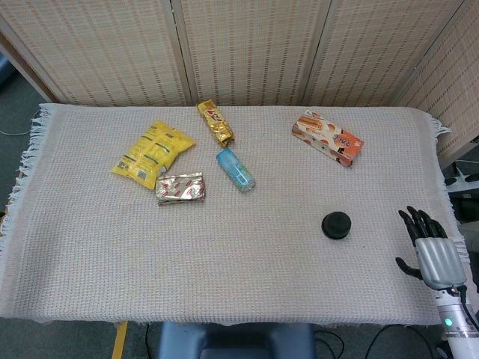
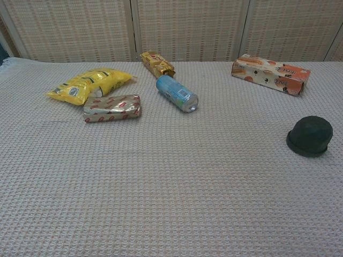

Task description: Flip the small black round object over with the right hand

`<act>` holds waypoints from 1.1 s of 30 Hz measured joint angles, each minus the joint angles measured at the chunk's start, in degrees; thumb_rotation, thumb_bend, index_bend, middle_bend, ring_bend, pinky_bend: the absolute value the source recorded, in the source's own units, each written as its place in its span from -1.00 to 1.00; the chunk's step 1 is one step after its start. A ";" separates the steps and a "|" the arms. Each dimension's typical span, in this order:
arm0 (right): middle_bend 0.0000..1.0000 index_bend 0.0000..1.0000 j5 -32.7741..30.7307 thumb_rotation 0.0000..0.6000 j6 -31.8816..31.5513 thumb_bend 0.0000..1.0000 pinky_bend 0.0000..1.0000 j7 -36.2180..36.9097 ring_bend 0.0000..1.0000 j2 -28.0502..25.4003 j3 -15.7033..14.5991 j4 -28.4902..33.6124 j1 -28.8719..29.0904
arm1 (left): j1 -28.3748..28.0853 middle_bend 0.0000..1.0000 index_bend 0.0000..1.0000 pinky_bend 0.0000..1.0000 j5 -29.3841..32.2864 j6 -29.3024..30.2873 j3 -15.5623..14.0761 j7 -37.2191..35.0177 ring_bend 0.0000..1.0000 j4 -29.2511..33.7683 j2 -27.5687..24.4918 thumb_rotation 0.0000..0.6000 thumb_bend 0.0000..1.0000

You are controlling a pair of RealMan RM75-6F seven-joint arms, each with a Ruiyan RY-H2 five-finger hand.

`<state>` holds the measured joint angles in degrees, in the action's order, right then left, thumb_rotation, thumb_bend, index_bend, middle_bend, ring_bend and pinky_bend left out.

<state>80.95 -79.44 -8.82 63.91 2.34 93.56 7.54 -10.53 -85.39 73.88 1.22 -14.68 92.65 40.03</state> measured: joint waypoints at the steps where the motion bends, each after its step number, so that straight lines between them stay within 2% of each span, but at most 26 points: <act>1: -1.00 -1.00 0.18 1.00 -0.20 -0.69 -0.72 0.16 -1.00 0.04 0.06 -0.05 -0.11 | 0.01 -1.00 -0.63 -0.55 0.04 0.03 0.03 0.07 -1.00 -0.01 0.04 1.00 -0.11; 19: -1.00 -1.00 -0.92 1.00 2.12 -0.69 -0.75 -0.24 -1.00 0.88 1.19 -1.83 1.11 | -0.16 -1.00 -0.62 -0.55 0.66 -0.56 0.12 0.69 -1.00 0.11 0.23 1.00 -0.12; 27: -1.00 -1.00 -5.31 1.00 10.12 -0.69 -0.75 -0.37 -1.00 -0.20 3.08 0.41 5.11 | 0.36 -1.00 -0.63 -0.55 0.26 0.53 0.08 0.22 -1.00 0.23 0.02 1.00 -0.12; 33: -1.00 -1.00 -14.04 1.00 18.87 -0.69 -0.75 -3.28 -1.00 -0.78 5.49 1.92 10.51 | 0.22 -1.00 -0.62 -0.55 0.59 0.16 0.23 -0.36 -1.00 -0.06 -0.03 1.00 -0.12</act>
<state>66.91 -60.56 -12.10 63.13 7.84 95.47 18.05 -10.31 -84.80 74.04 1.44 -15.04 92.59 40.00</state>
